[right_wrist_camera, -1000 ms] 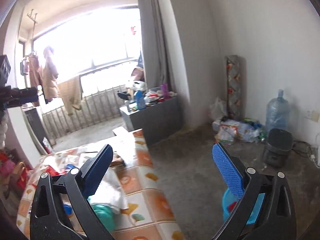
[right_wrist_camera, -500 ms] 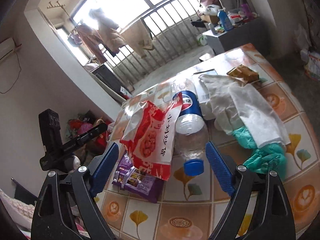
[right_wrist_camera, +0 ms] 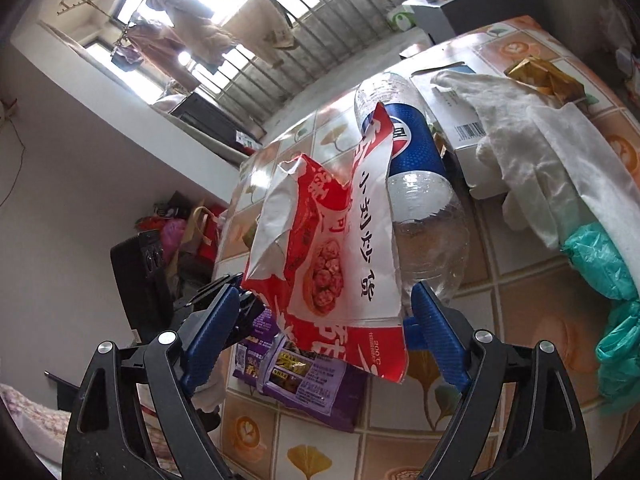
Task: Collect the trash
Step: 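Grasp the red-and-white snack bag with the right tool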
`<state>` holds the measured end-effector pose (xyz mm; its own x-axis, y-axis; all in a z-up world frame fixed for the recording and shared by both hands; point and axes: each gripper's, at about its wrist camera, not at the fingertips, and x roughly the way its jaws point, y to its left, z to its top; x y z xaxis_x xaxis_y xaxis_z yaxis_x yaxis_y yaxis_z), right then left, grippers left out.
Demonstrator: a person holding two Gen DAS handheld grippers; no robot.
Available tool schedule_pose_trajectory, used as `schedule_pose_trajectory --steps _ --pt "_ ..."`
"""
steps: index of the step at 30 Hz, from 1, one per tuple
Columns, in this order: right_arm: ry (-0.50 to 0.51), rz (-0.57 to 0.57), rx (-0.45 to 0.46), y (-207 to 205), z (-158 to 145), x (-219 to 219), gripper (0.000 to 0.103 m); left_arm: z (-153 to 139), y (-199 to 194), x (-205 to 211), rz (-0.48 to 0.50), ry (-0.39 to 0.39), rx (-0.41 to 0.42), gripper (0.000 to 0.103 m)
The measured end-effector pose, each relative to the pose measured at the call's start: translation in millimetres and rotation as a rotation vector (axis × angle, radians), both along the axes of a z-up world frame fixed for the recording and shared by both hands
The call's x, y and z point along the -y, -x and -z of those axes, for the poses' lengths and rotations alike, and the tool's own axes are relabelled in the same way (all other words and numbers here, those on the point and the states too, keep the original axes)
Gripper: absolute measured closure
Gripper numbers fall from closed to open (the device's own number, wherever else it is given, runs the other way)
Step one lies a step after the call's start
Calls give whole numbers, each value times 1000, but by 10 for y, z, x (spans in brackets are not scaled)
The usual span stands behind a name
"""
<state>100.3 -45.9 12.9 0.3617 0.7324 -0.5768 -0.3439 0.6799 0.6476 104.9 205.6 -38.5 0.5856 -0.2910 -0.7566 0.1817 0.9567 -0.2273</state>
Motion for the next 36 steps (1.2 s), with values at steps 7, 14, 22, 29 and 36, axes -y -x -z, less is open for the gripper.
schedule_pose_trajectory --steps 7,14,22,29,36 --pt "59 -9 1 -25 -40 -143 26 55 39 5 32 0 -18 65" --pt "90 -36 52 23 -159 -249 24 -52 49 46 45 0 15 65" --pt "45 -11 10 -86 -81 -310 23 -272 161 223 95 23 125 65" --pt "6 48 -60 -172 16 -202 50 -249 234 359 116 4 140 65" --pt "-33 77 -109 -203 93 -121 71 -295 436 210 132 -21 161 65"
